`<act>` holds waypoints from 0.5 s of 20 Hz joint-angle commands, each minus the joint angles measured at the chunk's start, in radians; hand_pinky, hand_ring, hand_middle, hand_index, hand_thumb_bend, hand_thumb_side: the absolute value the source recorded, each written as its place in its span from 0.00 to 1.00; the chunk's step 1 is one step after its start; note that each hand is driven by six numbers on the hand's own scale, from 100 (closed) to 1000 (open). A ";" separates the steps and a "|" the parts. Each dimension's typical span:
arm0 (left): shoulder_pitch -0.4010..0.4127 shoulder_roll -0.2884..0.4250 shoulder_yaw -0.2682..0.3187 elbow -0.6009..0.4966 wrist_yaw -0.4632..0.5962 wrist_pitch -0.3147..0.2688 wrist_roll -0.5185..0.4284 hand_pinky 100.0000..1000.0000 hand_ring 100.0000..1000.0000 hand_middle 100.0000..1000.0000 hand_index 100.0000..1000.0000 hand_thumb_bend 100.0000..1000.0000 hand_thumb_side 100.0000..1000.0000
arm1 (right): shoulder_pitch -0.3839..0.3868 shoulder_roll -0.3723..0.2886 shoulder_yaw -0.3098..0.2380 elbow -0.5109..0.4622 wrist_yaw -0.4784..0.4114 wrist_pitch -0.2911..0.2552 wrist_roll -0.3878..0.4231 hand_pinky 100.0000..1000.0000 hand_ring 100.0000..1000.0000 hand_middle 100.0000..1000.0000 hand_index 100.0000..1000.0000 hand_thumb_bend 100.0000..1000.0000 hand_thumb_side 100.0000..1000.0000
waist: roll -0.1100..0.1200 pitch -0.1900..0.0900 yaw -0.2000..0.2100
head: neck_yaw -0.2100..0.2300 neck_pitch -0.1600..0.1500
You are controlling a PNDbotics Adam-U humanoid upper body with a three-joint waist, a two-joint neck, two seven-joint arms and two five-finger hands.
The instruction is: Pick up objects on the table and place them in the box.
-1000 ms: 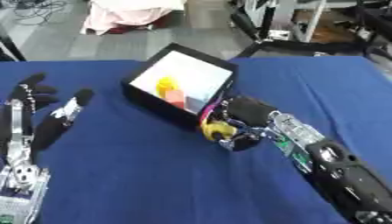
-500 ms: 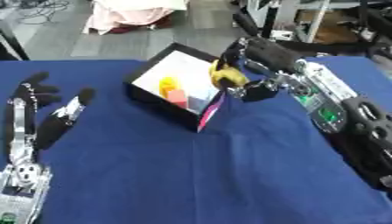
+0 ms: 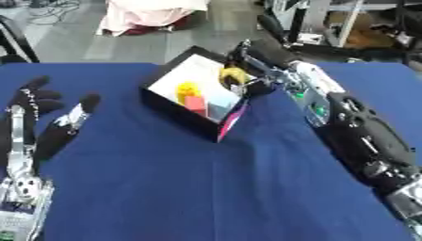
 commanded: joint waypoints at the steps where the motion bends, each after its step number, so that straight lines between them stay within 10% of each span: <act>1: -0.025 -0.007 -0.005 -0.023 -0.002 -0.004 -0.009 0.77 0.57 0.54 0.82 0.91 0.54 | -0.043 0.038 -0.060 0.099 0.086 -0.002 -0.085 0.73 0.51 0.21 0.42 0.00 0.08 | 0.018 -0.003 0.009 | -0.017 -0.002; 3: -0.028 -0.011 -0.006 -0.024 -0.003 -0.005 -0.011 0.77 0.57 0.54 0.82 0.91 0.54 | -0.050 0.057 -0.080 0.143 0.117 -0.004 -0.143 0.74 0.55 0.30 0.52 0.00 0.08 | 0.019 -0.002 0.015 | -0.022 -0.002; 6: -0.029 -0.013 -0.008 -0.023 -0.003 -0.006 -0.012 0.77 0.57 0.54 0.82 0.91 0.54 | -0.052 0.065 -0.085 0.179 0.157 -0.013 -0.181 0.85 0.79 0.76 0.88 0.00 0.22 | 0.018 0.000 0.017 | -0.022 -0.002; 8: -0.029 -0.012 -0.008 -0.023 -0.003 -0.006 -0.012 0.77 0.57 0.54 0.82 0.91 0.54 | -0.053 0.064 -0.083 0.188 0.179 -0.028 -0.147 0.90 0.86 0.90 0.96 0.00 0.41 | 0.017 0.000 0.016 | -0.020 -0.002; 10: -0.027 -0.011 -0.007 -0.023 -0.003 -0.006 -0.011 0.77 0.57 0.54 0.82 0.91 0.54 | -0.053 0.058 -0.088 0.168 0.182 -0.041 -0.145 0.91 0.88 0.95 0.98 0.00 0.39 | 0.017 0.000 0.014 | -0.018 -0.002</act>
